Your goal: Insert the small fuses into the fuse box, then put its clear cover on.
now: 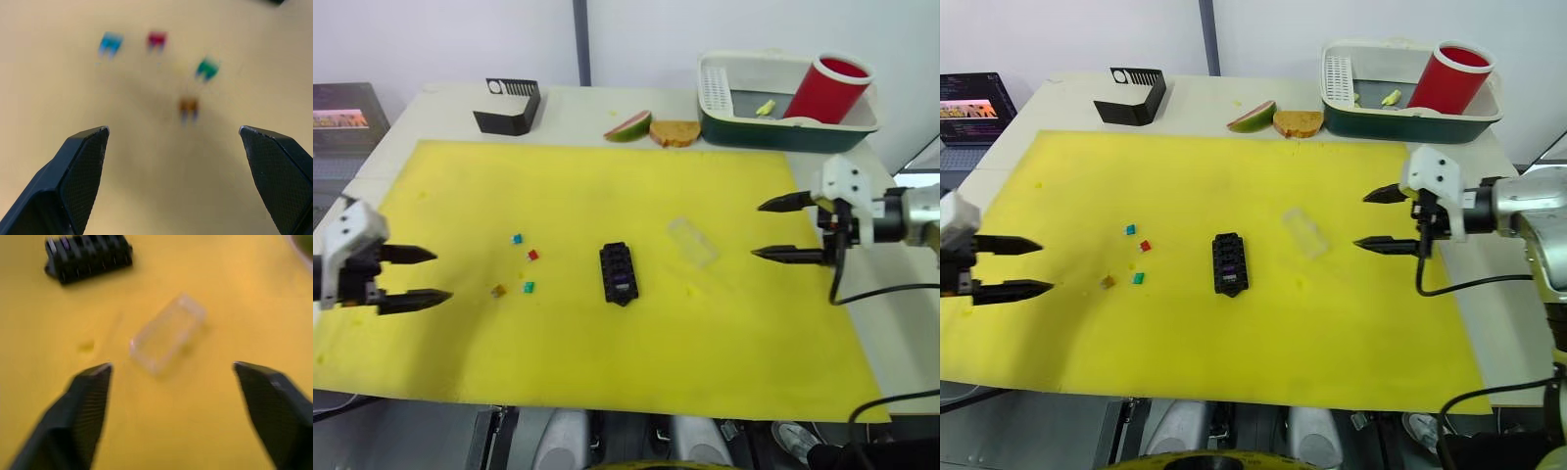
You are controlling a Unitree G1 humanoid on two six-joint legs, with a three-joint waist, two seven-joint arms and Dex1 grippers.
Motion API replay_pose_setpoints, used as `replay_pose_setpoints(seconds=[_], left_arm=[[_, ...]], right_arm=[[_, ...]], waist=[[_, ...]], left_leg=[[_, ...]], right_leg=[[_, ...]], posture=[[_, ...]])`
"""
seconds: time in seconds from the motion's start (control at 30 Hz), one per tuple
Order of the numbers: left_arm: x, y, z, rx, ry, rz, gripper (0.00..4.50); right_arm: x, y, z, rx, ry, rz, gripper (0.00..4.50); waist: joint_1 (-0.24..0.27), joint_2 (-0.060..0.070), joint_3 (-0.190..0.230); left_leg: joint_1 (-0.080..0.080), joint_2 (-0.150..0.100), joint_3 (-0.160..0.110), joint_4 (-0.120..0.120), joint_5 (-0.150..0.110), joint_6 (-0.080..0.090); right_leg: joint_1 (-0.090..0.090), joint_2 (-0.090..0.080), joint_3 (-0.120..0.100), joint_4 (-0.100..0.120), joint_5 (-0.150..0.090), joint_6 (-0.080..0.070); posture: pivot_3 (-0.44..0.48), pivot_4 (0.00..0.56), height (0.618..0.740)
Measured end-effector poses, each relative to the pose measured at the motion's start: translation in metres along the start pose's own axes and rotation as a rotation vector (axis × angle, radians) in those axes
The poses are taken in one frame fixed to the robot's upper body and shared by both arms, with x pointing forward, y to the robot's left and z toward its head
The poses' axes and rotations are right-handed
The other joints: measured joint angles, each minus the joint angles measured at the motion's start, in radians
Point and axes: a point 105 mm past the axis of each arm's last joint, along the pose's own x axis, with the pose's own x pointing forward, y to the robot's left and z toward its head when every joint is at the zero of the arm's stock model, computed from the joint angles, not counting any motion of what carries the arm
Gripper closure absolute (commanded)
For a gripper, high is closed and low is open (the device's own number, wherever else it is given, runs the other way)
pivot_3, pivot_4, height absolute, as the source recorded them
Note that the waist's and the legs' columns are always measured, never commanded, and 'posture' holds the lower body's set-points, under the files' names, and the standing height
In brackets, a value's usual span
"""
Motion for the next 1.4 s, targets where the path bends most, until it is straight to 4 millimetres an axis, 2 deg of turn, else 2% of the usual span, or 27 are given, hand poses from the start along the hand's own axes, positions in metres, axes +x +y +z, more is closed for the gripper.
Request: replay_pose_setpoints(seconds=[0.07,0.23,0.37,0.47,0.63,0.8,0.87,0.97,1.13,1.27,1.37,1.4], left_arm=[[-0.01,0.003,-0.012,-0.032,0.019,0.025,0.0],[-0.024,0.004,-0.022,-0.038,0.034,0.051,0.0],[-0.021,0.002,-0.019,-0.021,0.036,0.045,0.0],[-0.017,0.001,-0.006,0.025,0.014,0.027,0.0],[-0.001,-0.003,0.001,0.027,0.003,-0.037,0.0],[0.018,-0.01,0.011,-0.02,-0.046,-0.154,0.0],[0.027,-0.01,0.014,-0.084,-0.085,-0.199,0.0],[0.038,-0.009,0.006,-0.23,-0.109,-0.273,0.0],[0.056,-0.01,-0.017,-0.444,-0.088,-0.356,0.0],[0.066,-0.01,-0.015,-0.521,-0.109,-0.393,0.0],[0.072,-0.009,-0.015,-0.565,-0.132,-0.408,0.87],[0.074,-0.009,-0.015,-0.577,-0.136,-0.413,1.33]], right_arm=[[-0.008,-0.001,-0.011,0.034,0.02,0.001,0.06],[-0.025,-0.007,-0.029,0.076,0.057,-0.038,0.06],[-0.027,-0.005,-0.041,0.114,0.068,-0.041,0.06],[-0.025,-0.004,-0.038,0.105,0.065,-0.046,0.06],[-0.011,0.002,-0.018,0.081,0.002,-0.03,0.06],[0.018,0.012,0.039,0.018,-0.187,0.024,0.06],[0.032,0.022,0.065,-0.028,-0.263,0.081,0.06],[0.055,0.04,0.087,-0.066,-0.325,0.176,0.06],[0.079,0.059,0.104,-0.097,-0.355,0.271,0.06],[0.086,0.066,0.109,-0.116,-0.353,0.293,0.06],[0.086,0.067,0.111,-0.122,-0.355,0.28,0.0],[0.087,0.067,0.111,-0.119,-0.354,0.273,0.0]], waist=[[0.0,0.0,0.0],[0.001,0.002,0.001],[-0.001,0.004,0.002],[-0.001,0.006,0.002],[-0.004,0.008,0.001],[-0.004,0.008,0.001],[-0.001,0.008,0.001],[0.0,0.008,0.001],[0.003,0.007,0.001],[0.005,0.005,0.0],[0.004,0.005,0.0],[0.004,0.005,0.0]], left_leg=[[0.0,0.0,0.0,0.0,0.0,0.0],[-0.001,0.0,0.0,-0.001,-0.001,-0.001],[-0.002,0.0,0.001,-0.001,-0.001,-0.001],[-0.001,0.0,0.001,-0.002,0.0,-0.001],[-0.001,0.0,0.002,-0.005,0.001,-0.003],[-0.002,0.0,0.002,-0.006,0.002,-0.004],[-0.002,0.0,0.002,-0.006,0.002,-0.004],[-0.002,0.0,0.003,-0.005,0.002,-0.003],[-0.003,0.0,0.004,-0.002,0.001,-0.001],[-0.004,0.0,0.003,0.002,-0.001,0.001],[-0.004,0.0,0.003,0.003,-0.001,0.002],[-0.004,0.0,0.003,0.003,-0.001,0.002]], right_leg=[[-0.001,-0.001,0.0,0.0,-0.001,-0.001],[-0.002,-0.002,0.0,0.0,-0.001,-0.002],[-0.003,-0.002,0.001,0.0,-0.001,-0.002],[-0.004,-0.002,0.001,0.0,-0.001,-0.003],[-0.006,-0.002,0.001,0.001,0.0,-0.001],[-0.007,-0.002,0.001,0.002,0.001,0.0],[-0.007,-0.002,0.001,0.002,0.002,0.0],[-0.007,-0.002,0.001,0.002,0.002,0.001],[-0.007,-0.001,0.001,0.002,0.002,0.001],[-0.005,-0.001,0.0,0.003,0.002,0.002],[-0.005,-0.001,0.0,0.003,0.002,0.002],[-0.005,-0.001,0.0,0.003,0.002,0.002]], posture=[[0.0,0.15,0.74],[0.0,0.15,0.74],[0.0,0.15,0.74],[0.0,0.15,0.74],[0.0,0.15,0.74],[0.0,0.15,0.74],[0.0,0.15,0.74],[0.0,0.15,0.74],[0.0,0.15,0.74],[0.0,0.15,0.74],[0.0,0.15,0.74],[0.0,0.15,0.74]])
